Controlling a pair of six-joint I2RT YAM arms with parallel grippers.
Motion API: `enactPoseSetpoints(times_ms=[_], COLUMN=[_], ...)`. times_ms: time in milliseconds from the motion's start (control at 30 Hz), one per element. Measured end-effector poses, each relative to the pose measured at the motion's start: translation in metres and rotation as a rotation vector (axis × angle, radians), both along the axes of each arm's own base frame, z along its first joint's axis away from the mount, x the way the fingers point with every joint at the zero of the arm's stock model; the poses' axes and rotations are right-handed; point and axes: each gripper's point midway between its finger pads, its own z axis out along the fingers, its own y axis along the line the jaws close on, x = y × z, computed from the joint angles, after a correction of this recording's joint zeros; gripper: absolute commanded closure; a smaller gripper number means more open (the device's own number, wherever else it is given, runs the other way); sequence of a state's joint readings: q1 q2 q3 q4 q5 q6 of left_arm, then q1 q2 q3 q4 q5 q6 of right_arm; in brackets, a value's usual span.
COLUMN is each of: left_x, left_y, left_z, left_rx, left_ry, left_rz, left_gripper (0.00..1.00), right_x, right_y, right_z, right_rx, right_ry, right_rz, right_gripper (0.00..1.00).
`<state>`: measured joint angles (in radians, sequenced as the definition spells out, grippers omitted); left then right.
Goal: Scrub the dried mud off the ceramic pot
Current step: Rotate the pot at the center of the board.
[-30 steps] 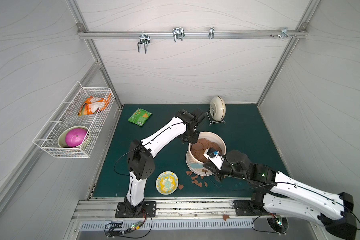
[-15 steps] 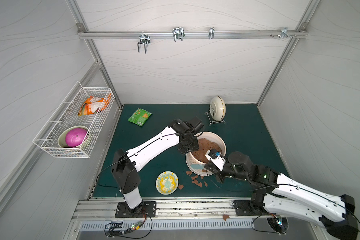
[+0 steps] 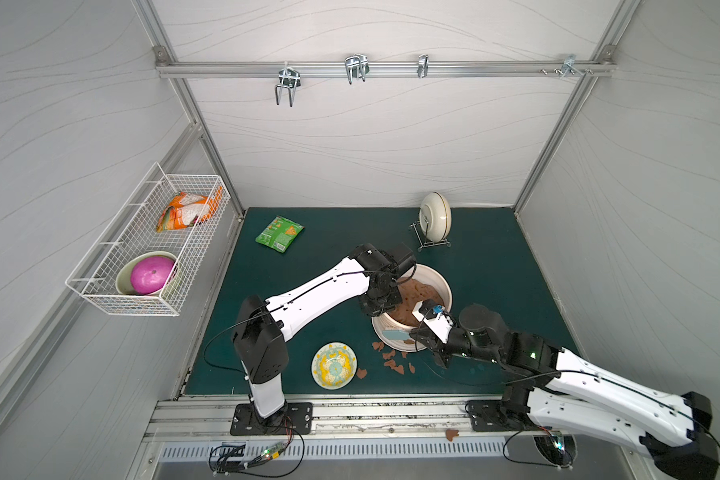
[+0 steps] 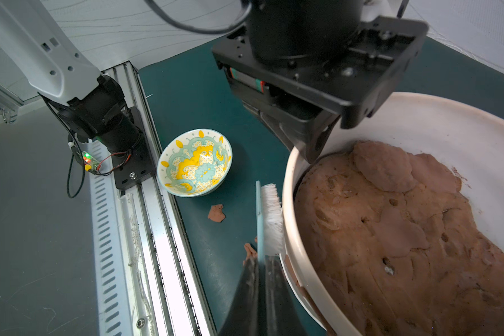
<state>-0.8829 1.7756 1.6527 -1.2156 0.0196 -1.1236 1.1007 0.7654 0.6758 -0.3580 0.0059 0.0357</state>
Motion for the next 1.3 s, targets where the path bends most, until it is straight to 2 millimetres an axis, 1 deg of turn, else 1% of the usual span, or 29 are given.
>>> enactPoseSetpoints(times_ms=[233, 433, 633, 800, 967, 1133, 1300], left_x=[0.003, 0.008, 0.012, 0.017, 0.024, 0.029, 0.03], left_y=[0.002, 0.007, 0.01, 0.012, 0.012, 0.012, 0.012], left_z=[0.0, 0.0, 0.001, 0.001, 0.001, 0.001, 0.001], left_rx=[0.023, 0.044, 0.065, 0.083, 0.087, 0.087, 0.087], left_ry=[-0.006, -0.005, 0.001, 0.001, -0.011, -0.014, -0.011], left_rz=[-0.007, -0.008, -0.046, -0.08, -0.105, -0.12, -0.132], left_gripper=[0.88, 0.89, 0.89, 0.89, 0.89, 0.89, 0.88], right_x=[0.0, -0.004, -0.005, -0.002, 0.005, 0.006, 0.003], right_y=[0.004, 0.011, 0.016, 0.021, 0.028, 0.028, 0.024], right_z=[-0.002, -0.014, -0.025, -0.033, -0.036, -0.039, -0.043], right_rx=[-0.002, -0.051, -0.122, -0.201, -0.265, -0.317, -0.351], right_ry=[0.009, 0.001, -0.066, -0.142, -0.195, -0.208, -0.207], right_rz=[0.006, 0.009, -0.023, -0.07, -0.121, -0.149, -0.173], right_gripper=[1.0, 1.0, 1.0, 1.0, 1.0, 1.0, 1.0])
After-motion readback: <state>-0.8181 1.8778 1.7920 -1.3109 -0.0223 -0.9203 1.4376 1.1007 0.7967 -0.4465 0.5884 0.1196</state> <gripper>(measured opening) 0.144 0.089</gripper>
